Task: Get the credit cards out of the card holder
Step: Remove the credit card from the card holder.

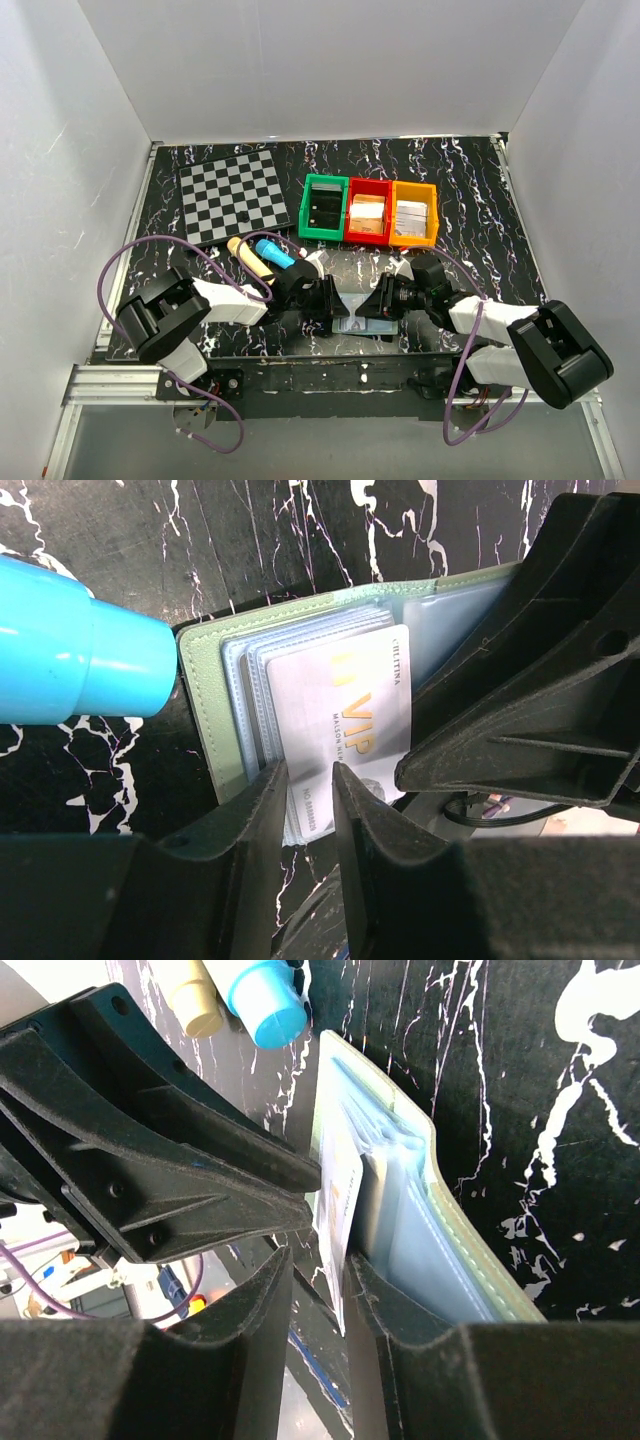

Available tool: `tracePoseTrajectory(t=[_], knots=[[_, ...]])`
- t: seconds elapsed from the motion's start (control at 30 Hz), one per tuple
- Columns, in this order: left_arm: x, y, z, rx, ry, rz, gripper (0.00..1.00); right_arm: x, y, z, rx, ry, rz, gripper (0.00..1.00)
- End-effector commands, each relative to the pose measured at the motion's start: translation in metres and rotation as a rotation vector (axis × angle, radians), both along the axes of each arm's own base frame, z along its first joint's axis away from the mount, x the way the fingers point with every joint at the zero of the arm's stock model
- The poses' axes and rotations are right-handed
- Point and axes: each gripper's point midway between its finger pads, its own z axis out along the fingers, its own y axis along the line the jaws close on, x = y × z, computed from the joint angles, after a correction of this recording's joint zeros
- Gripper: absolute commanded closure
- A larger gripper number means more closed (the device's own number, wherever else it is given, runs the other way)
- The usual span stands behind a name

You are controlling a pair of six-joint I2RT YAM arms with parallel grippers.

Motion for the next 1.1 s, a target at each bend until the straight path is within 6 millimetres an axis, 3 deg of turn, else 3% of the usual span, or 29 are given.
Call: tracePoseTrajectory(t=[0.0,0.37,0.6,1.07], knots=[[-0.005,0.004,-0.013,0.047,0.028,-0.012,0.75,-0.001,0.008,0.016,0.073,-0.041,0.047,0.66],[-0.006,0.005,-0.015,0.047,0.035,-0.007,0.80,-0.001,0.009,0.019,0.066,-0.042,0.065,0.65],[-0.007,0.007,-0.021,0.061,0.054,0.001,0.99,0.000,0.003,0.025,0.021,-0.074,0.065,0.66],[-0.007,0.011,-0.024,0.066,0.070,0.019,1.00,0.000,-0.006,0.026,0.000,-0.083,0.044,0.69]])
